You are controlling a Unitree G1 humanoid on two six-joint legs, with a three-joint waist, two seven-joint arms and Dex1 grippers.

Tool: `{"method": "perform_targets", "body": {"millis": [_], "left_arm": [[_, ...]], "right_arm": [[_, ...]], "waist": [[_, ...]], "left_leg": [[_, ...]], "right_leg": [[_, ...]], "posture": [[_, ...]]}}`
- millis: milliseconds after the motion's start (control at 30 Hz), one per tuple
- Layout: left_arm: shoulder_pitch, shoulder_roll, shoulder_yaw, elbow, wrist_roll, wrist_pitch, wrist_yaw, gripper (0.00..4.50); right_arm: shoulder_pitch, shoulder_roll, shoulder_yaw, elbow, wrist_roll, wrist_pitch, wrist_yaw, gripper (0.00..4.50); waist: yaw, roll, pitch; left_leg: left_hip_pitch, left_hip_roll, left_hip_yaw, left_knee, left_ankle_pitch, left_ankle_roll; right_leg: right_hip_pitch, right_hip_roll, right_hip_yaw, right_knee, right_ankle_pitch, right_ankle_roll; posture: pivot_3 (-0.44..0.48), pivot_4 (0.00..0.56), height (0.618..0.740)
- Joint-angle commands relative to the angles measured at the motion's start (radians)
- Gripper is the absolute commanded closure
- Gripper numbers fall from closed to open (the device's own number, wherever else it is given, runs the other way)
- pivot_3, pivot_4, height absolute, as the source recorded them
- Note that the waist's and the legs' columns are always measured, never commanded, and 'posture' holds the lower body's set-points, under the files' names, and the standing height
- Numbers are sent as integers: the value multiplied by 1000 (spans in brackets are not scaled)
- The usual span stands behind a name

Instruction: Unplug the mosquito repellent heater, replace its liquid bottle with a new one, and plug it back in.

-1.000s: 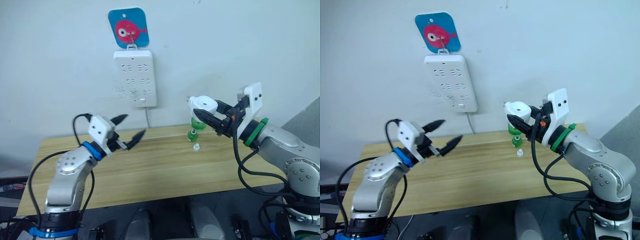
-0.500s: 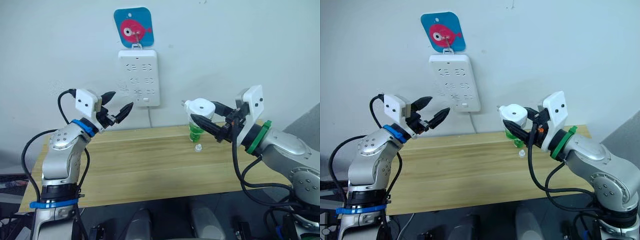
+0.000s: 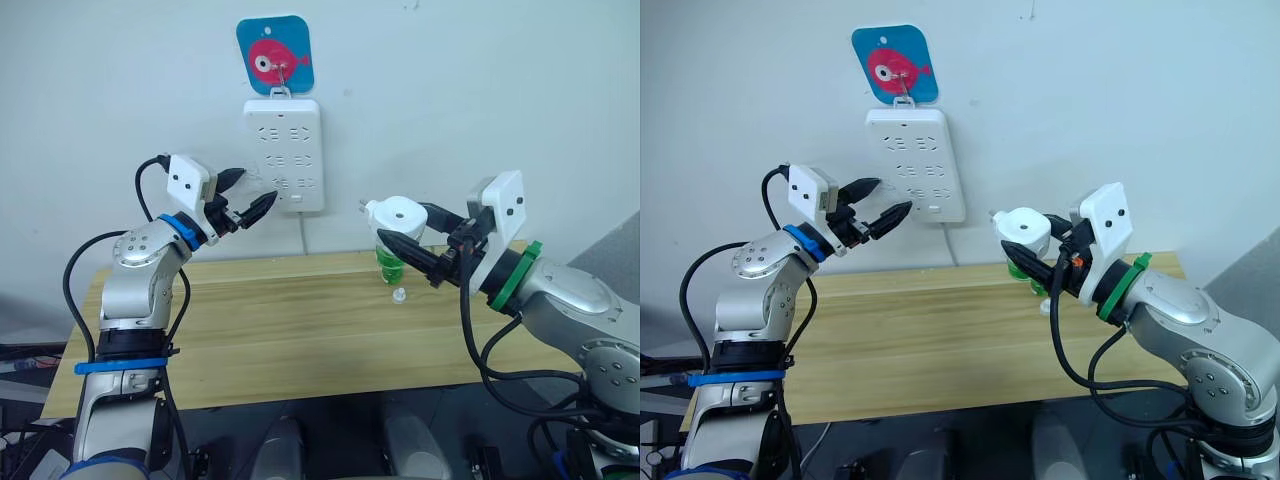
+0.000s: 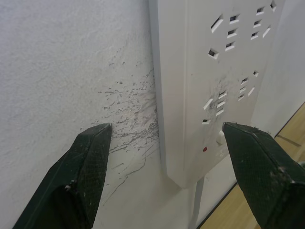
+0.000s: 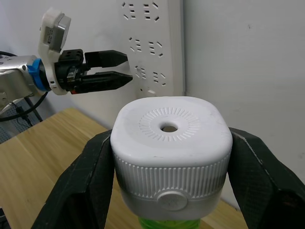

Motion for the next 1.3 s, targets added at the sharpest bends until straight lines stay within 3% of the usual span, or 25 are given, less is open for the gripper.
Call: {"method": "perform_targets", "body": {"millis": [33, 267, 533, 833, 1300], "left_arm": [[-66, 9, -26, 26, -5, -8, -49, 616], [-131, 27, -54, 83, 15, -39, -141, 616], [-87, -1, -64, -24, 24, 4, -92, 616], [-77, -15, -63, -37, 22, 32, -44, 616], [-80, 17, -66, -105, -107, 182, -196, 616]], "right_arm": [[-7, -5, -10, -47, 28, -16, -14, 1517], [2, -16, -15, -54, 47, -17, -29, 1517], [9, -25, -11, -56, 59, -23, -40, 1517], [17, -34, -4, -51, 64, -32, -40, 1517], [68, -41, 10, -69, 71, -55, -21, 1517]], "waist": [[6, 0, 0], [23, 0, 0], [29, 0, 0], [-17, 0, 0], [-17, 0, 0]], "left_leg": [[0, 0, -1, 0, 0, 0], [0, -1, -4, 0, 0, 0], [0, -2, -8, 0, 0, 0], [1, 0, -5, -3, 0, 1], [0, 0, -3, -3, 0, 1]], "right_leg": [[1, 0, 0, 0, 0, 0], [4, 0, -3, -4, 0, 0], [7, -1, -4, -7, 0, 0], [5, 1, -2, -8, 0, 0], [5, 1, -1, -8, 0, 0]], "posture": [[-239, 206, 734], [-247, 204, 734], [-247, 203, 734], [-244, 199, 734], [-251, 200, 734]]}}
